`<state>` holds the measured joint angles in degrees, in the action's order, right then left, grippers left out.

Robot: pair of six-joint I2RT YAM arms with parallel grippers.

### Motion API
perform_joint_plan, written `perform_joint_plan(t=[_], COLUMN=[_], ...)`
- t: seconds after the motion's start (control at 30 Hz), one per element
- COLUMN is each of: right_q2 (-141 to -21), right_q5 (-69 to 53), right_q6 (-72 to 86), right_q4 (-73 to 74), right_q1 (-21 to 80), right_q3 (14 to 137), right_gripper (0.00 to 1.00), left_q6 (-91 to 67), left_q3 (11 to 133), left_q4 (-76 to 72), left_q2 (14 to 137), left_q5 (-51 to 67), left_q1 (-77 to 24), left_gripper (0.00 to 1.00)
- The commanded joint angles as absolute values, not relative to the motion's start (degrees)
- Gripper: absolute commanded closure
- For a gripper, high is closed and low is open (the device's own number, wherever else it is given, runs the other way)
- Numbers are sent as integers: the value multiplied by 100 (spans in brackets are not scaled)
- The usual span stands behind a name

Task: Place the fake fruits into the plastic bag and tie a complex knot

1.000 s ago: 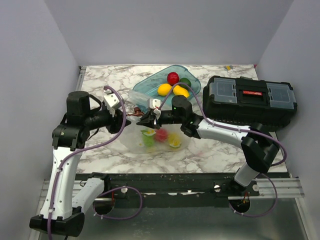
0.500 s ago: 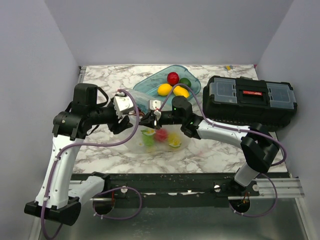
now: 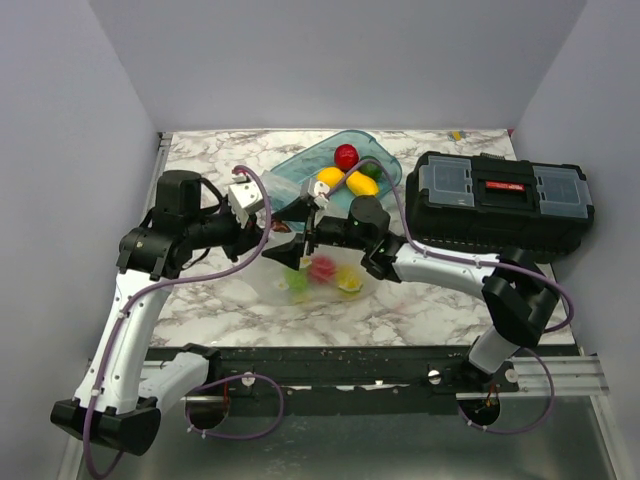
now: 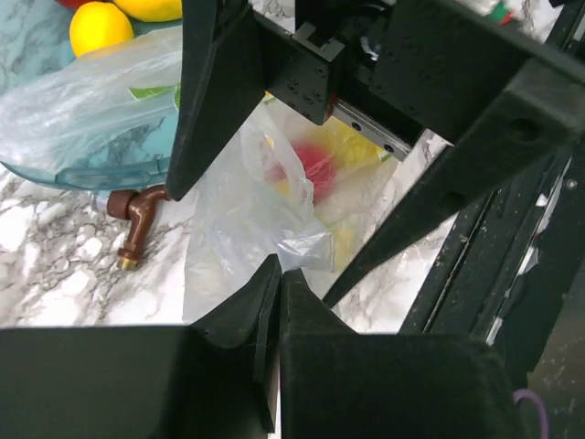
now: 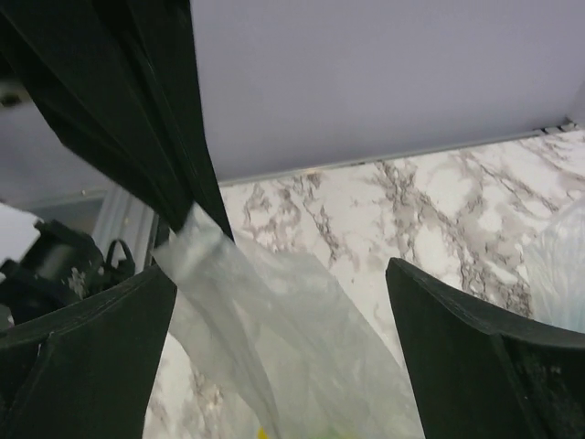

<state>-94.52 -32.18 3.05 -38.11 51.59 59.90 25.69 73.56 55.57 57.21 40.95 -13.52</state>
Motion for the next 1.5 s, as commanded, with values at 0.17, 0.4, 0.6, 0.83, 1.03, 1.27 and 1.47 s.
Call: perform_joint_plan(t=[0.17,0.4,0.6,0.83,1.03,1.27,1.47], right_q2=[-10118,-10879,-11231,-11059,-10753,-10498,-10390], right_q5=[-2311,-2118,-2329,-2426,-2738,-3793,-4690], right_q6=[1202,707,407,-403,-889,-1609,-2491], right_q4=[-5335,-5861,-5911,-5874,-5811,-4961,-3797], right_q1=[5523,5522,5525,5521,5515,5474,5337], right_q3=[6032,5732,5388,4558,4143,4629,5049], right_gripper=[7,46,80,99,99,99,99], left_q6=[552,-94,-392,-26,-26,1580,3412], left_q3=[7093,7450,7688,7342,6900,6968,7579], left_q4=[4174,4002,3953,4210,3989,4717,6707], left_q2=[5527,5536,5514,5328,5251,5035,5544], left_q5=[4259,4964,5048,2693,1716,4944,5363], left_q1=[-1362,-1190,-807,-468,-64,180,121], left_gripper=[100,100,100,100,100,24,2])
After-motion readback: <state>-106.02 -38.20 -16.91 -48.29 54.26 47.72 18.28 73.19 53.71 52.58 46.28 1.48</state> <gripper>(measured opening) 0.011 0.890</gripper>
